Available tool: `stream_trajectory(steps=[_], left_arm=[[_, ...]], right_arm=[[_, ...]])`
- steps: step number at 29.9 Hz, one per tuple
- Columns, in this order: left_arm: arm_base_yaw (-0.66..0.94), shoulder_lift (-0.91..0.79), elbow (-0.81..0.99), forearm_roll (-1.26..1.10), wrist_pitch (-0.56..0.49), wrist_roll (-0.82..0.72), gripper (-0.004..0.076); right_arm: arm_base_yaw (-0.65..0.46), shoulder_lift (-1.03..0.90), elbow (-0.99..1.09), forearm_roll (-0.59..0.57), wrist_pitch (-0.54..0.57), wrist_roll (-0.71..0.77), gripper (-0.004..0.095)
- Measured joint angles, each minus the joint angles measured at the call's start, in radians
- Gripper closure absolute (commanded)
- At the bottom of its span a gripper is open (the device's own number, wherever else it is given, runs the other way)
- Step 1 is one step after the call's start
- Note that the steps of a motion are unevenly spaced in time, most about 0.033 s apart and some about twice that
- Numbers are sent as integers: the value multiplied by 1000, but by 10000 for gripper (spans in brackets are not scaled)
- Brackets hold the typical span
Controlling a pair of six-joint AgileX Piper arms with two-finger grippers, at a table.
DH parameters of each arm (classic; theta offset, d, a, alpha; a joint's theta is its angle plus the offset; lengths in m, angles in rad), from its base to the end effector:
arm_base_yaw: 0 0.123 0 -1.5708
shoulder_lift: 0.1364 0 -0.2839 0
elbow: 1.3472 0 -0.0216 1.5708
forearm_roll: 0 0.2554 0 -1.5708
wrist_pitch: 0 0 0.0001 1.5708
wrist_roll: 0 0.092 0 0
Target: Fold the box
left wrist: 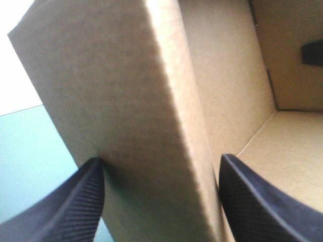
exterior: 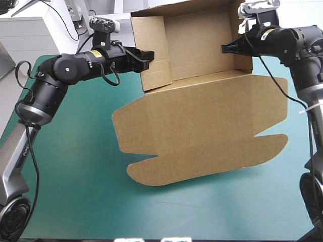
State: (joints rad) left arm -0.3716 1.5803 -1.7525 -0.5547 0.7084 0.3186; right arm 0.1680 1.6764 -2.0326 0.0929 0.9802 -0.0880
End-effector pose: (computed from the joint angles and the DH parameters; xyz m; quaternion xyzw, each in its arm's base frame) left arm 0.3269 -0.1613 0.4589 0.1990 0.7939 -0.2749 0.5045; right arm 0.3620 0.0686 0.4809 -0.1075 0.8617 0.0660 0.4915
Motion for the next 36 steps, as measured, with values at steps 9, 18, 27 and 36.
stream_trajectory(steps=[9,18,27,36], left_arm=[[-93,0,-26,511,38,-361,296],[-95,15,-27,638,82,-463,727],[-88,57,-27,662,86,-508,729],[-89,193,-27,637,215,-489,729]], right_arm=[[46,50,0,34,-40,41,923],[88,67,1,9,-55,56,923],[93,69,1,-9,23,65,923],[93,186,1,-31,183,45,923]])
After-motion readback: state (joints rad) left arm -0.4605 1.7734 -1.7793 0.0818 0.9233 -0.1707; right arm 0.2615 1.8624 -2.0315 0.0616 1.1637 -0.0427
